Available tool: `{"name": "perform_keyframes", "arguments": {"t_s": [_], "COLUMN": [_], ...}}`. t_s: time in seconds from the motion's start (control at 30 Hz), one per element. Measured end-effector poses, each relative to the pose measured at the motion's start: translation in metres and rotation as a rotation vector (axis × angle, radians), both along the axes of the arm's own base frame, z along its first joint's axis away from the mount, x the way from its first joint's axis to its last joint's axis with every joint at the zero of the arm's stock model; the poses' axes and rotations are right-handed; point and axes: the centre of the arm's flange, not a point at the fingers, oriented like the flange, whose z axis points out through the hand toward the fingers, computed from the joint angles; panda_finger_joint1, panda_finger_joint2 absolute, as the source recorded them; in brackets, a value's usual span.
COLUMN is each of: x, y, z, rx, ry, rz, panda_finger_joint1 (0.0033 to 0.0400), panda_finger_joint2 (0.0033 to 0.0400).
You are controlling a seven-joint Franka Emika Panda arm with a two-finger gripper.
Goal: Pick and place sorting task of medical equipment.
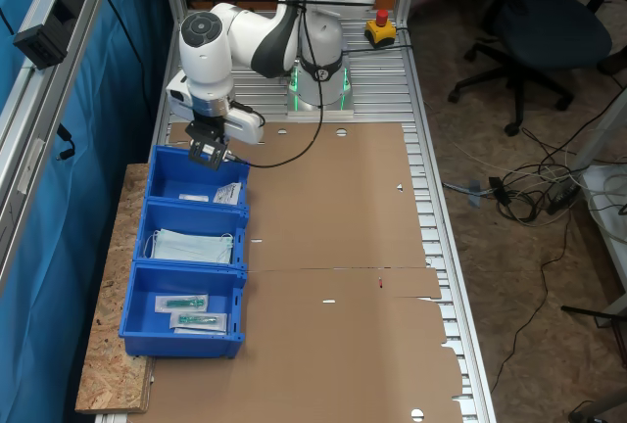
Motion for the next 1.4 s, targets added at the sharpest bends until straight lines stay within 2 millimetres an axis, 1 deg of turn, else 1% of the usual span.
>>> {"name": "perform_keyframes", "arguments": {"t_s": [0.13,0.33,0.57,0.87,1.4], "x": [-0.002,0.000,0.005,0.008,0.014], "y": [-0.012,-0.027,-0.038,-0.042,-0.045], "z": [-0.004,-0.011,-0.021,-0.030,-0.033], "rx": [0.007,0.014,0.020,0.030,0.016], "ry": [0.014,0.036,0.059,0.072,0.045], "rz": [-0.022,-0.044,-0.058,-0.067,-0.068], "panda_finger_joint1": [0.0059,0.0059,0.0059,0.0059,0.0059], "panda_finger_joint2": [0.0059,0.0059,0.0059,0.0059,0.0059]}}
